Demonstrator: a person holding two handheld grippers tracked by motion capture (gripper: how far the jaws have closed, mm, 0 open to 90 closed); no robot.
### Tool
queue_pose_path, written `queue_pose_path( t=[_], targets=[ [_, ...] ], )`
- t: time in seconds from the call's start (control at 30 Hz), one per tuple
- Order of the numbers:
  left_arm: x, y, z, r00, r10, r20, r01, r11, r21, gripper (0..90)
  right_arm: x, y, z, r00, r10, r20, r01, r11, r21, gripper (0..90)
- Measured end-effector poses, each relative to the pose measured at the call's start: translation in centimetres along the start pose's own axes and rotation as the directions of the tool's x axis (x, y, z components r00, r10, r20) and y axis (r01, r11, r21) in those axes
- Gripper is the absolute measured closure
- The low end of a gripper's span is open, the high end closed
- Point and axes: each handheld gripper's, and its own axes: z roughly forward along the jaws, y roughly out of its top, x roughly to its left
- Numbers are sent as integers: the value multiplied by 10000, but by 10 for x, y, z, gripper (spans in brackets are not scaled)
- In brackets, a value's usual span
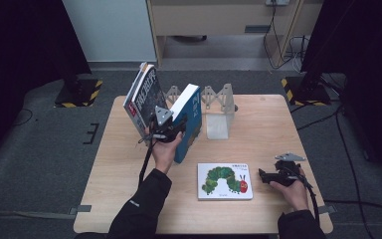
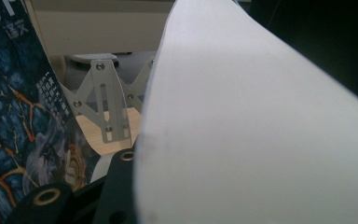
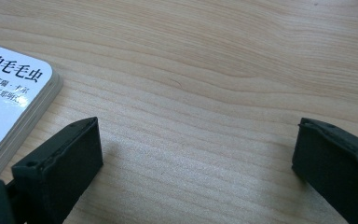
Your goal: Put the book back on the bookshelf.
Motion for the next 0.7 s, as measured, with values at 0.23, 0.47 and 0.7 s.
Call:
queue_pose_path(
  t=[0.23, 0.47, 0.7],
  targets=[
    [-3, -1, 8, 9999, -3, -155, -1, 9997, -254, 596, 0, 0, 0, 10000, 49, -6, -49, 10000, 25, 15],
    [-7, -1, 15, 9997, 27, -237, -36, 9993, -380, 596, 0, 0, 0, 10000, 34, -16, -34, 10000, 30, 14],
    [-8, -1, 19, 9995, 34, -307, -48, 9990, -446, 597, 1, 0, 0, 10000, 78, -10, -78, 10000, 46, 12]
  ],
)
